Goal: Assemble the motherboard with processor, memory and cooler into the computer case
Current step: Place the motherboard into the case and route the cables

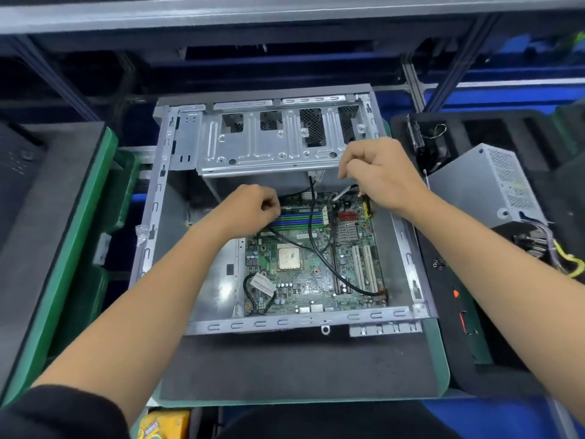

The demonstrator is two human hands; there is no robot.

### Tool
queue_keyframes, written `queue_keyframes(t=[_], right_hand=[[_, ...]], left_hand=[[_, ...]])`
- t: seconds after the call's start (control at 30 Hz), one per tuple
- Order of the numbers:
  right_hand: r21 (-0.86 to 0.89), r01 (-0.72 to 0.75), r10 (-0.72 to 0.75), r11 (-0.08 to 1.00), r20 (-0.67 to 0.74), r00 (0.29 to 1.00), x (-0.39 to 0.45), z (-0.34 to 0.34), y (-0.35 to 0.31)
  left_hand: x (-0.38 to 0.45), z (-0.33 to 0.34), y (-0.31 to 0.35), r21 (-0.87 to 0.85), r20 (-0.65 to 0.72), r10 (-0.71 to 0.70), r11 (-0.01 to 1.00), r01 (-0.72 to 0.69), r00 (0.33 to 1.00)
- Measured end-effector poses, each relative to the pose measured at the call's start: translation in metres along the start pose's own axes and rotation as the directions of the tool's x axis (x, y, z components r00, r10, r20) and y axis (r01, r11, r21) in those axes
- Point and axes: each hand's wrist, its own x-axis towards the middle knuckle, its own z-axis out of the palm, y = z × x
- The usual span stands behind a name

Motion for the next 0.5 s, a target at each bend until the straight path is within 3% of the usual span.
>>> queue_keyframes(t=[0.1, 0.17, 0.3, 0.4, 0.5], right_hand=[[0.261, -0.067, 0.076, 0.963, -0.025, 0.997, 0.002, -0.007, -0.001], [0.327, -0.078, 0.096, 0.942, -0.037, 0.995, 0.005, -0.01, 0.0], [0.39, -0.083, 0.107, 0.917, -0.039, 0.994, 0.006, -0.011, -0.001], [0.382, -0.091, 0.119, 0.92, -0.053, 0.991, 0.006, -0.011, -0.003], [0.343, -0.087, 0.118, 0.935, -0.07, 0.991, 0.005, -0.009, -0.005]], left_hand=[[0.011, 0.007, 0.007, 0.072, 0.048, -0.051, 0.996, 0.048, 0.998], [0.024, 0.01, 0.014, 0.134, 0.094, -0.111, 0.986, 0.098, 0.989], [0.048, 0.021, 0.029, 0.001, 0.128, -0.292, 0.956, 0.294, 0.948], [0.059, 0.034, 0.039, -0.058, 0.158, -0.303, 0.947, 0.316, 0.94], [0.065, 0.039, 0.043, -0.065, 0.086, -0.304, 0.948, 0.31, 0.949]])
